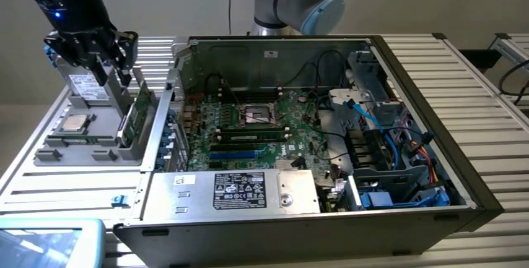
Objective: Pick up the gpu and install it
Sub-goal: 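Pick up the gpu and move the gpu toward the slot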
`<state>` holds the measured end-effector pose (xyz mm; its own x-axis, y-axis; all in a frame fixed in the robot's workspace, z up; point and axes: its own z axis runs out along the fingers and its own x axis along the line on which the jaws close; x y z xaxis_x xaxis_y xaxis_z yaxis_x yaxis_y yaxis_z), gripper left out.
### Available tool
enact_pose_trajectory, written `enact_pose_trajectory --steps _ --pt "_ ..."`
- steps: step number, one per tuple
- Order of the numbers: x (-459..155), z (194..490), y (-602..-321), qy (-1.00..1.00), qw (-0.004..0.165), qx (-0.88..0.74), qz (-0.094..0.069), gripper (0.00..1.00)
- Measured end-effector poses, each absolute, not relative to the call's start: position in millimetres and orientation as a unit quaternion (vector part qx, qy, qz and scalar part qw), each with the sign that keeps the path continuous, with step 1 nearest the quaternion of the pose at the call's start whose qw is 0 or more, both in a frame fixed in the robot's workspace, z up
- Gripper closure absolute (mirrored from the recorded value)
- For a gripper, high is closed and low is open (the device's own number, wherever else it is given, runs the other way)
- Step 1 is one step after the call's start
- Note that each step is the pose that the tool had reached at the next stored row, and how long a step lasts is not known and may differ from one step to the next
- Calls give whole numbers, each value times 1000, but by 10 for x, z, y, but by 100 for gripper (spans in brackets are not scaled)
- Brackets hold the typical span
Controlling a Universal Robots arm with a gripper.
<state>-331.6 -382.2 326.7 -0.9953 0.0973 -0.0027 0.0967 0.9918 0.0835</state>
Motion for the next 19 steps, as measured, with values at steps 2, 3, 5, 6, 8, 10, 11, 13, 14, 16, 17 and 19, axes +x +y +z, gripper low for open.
enact_pose_trajectory --steps 2,3,5,6,8,10,11,13,14,16,17,19 --pt "-3316 3230 -3822 998 3 50 42 50" --pt "-3316 3212 -3822 998 3 50 42 50" --pt "-3316 3176 -3822 998 3 50 42 50" --pt "-3316 3158 -3823 998 3 50 42 50" --pt "-3316 3121 -3823 998 3 50 42 50" --pt "-3316 3085 -3824 998 3 50 42 50" --pt "-3316 3067 -3825 998 3 50 42 50" --pt "-3316 3029 -3828 998 3 50 42 50" --pt "-3316 3011 -3830 998 3 50 42 50" --pt "-3316 2975 -3831 998 3 50 42 50" --pt "-3316 2957 -3832 998 4 50 42 50" --pt "-3316 2921 -3836 998 3 50 42 50"
